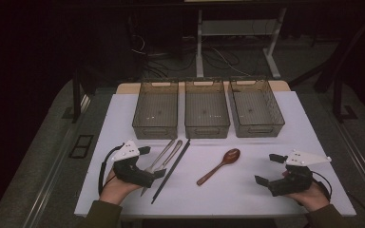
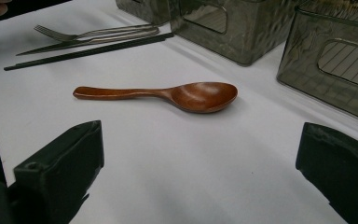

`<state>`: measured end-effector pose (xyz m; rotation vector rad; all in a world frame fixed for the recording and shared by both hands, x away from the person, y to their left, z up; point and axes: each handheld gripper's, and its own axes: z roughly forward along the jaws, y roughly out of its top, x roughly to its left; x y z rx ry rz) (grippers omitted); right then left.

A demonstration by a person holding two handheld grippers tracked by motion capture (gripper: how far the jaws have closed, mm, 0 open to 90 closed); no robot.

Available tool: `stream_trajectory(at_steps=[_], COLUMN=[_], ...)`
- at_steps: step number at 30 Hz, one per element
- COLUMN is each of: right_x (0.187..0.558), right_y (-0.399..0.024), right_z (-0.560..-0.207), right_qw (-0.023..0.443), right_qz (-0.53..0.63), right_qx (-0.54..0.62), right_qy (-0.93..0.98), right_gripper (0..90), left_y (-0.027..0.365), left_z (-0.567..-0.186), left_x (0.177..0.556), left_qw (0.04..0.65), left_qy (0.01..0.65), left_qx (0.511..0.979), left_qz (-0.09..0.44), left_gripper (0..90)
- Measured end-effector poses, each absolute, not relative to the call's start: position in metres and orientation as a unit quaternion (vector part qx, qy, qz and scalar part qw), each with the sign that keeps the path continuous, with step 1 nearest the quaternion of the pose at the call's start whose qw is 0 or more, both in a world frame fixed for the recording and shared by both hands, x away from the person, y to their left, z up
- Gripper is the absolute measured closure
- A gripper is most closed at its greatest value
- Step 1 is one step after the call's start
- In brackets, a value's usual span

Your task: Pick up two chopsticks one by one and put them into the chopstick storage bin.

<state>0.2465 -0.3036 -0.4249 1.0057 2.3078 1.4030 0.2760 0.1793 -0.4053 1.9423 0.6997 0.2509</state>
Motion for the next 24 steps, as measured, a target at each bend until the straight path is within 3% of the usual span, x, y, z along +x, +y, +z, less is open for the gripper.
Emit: stream_trajectory(at_steps=[13, 19, 24], right_x=[0.246, 0.246, 0.247], right_y=[-0.306, -0.304, -0.304], right_z=[-0.425, -0.425, -0.425], right_qw=[0.128, 0.128, 0.129], right_qz=[0.485, 0.482, 0.482], right_qx=[0.348, 0.35, 0.352], right_qy=[0.792, 0.793, 0.792], right_gripper=[0.2, 0.2, 0.2], left_y=[0.169, 0.16, 0.156], left_z=[-0.402, -0.398, -0.397], left_x=[0.281, 0.287, 0.29], left_qw=[0.506, 0.511, 0.514], left_qy=[0.294, 0.301, 0.31], left_qx=[0.803, 0.797, 0.791], left_qz=[0.109, 0.114, 0.119], left_gripper=[1.4, 6.5, 16.0])
